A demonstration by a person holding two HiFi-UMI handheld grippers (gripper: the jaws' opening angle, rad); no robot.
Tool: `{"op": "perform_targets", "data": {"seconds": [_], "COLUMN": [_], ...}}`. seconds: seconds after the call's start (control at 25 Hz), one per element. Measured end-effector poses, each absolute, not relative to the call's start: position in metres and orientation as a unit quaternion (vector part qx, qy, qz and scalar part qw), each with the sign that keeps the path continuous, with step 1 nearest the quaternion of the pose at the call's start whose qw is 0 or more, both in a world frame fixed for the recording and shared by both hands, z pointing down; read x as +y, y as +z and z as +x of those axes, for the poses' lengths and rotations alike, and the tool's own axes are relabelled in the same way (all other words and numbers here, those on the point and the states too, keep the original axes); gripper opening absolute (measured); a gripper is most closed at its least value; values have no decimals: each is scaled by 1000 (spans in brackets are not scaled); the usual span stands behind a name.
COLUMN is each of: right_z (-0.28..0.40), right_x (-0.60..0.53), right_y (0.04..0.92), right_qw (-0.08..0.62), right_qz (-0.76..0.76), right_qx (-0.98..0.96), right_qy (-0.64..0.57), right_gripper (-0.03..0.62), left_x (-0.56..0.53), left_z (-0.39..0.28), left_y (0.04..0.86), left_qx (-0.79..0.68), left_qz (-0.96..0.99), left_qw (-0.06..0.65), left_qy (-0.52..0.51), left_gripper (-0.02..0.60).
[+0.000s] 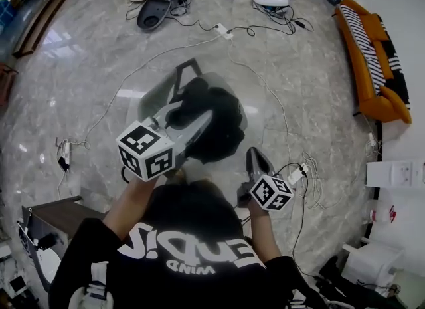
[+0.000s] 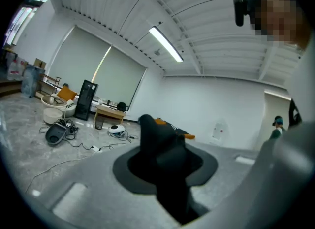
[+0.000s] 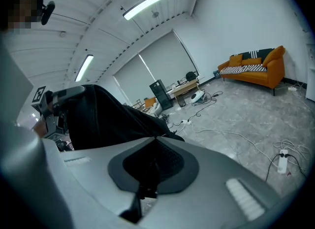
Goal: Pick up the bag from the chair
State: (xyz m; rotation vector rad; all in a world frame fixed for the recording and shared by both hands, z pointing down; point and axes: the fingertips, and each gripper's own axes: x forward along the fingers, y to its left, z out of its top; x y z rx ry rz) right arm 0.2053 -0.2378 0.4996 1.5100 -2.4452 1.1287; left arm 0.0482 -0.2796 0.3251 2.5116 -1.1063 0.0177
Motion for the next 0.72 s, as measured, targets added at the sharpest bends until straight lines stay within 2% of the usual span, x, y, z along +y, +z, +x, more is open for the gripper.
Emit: {"op": "perform_targets", "data": {"seconds": [0.24, 0.52, 0.72], "right_z": [202, 216, 200], "right_x": [-210, -167, -111], "right_y": [506, 506, 507], "right_qw": [46, 40, 30], "right_qz": [493, 545, 558], "right_qx": [-792, -763, -753], "right_qy": [357, 346, 347], "right_gripper": [0, 0, 0], "left_x": [-226, -163, -111], "left_z": [53, 54, 45], "left_y": [307, 285, 273], "left_qx": [-386, -347, -321], "left_qz": [907, 922, 930], "left_qw": [165, 168, 170], "left_qy": [4, -38, -47], "left_gripper": [104, 103, 103]}}
